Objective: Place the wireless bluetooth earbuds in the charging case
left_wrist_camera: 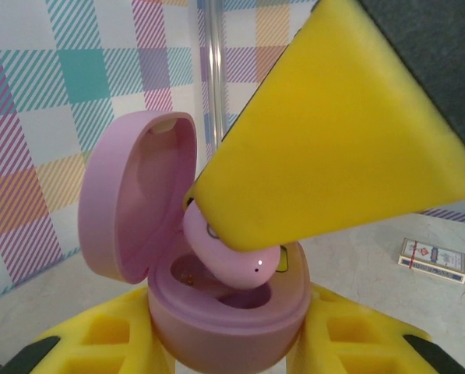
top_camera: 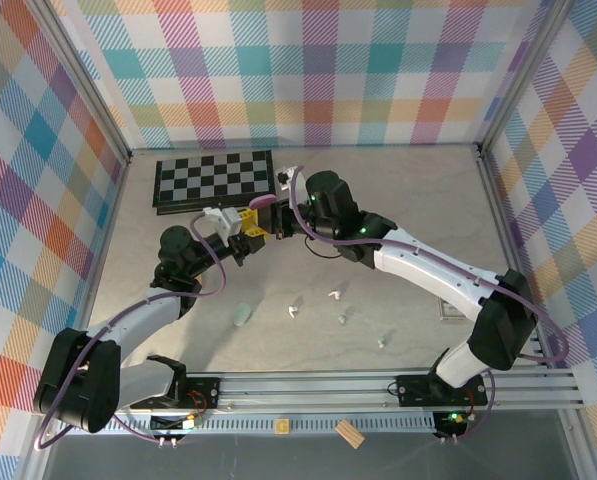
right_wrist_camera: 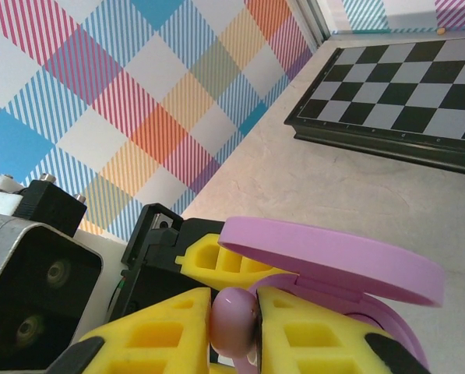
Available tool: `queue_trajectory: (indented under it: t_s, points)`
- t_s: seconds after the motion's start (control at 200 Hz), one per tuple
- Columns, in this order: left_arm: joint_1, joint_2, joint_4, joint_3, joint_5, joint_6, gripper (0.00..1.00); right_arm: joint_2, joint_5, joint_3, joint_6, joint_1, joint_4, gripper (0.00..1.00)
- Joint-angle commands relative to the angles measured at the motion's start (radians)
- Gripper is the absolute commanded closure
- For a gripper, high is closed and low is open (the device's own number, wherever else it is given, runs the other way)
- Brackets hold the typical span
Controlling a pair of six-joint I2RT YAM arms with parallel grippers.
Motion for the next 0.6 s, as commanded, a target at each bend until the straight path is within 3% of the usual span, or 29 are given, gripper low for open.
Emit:
queue_trajectory:
  t_s: [0.0,0.595]
  points:
    - [-0.01,-0.004,0.022,0.018,-0.007,0.018,0.68,0.012,-0.007,0.033,-0.006,0.013,-0.01,0.78]
    - [-0.012,-0.031,-0.006,0.016,-0.008,0.029,0.68,-0.003,0.051,0.026,0.003,0.012,-0.049,0.73]
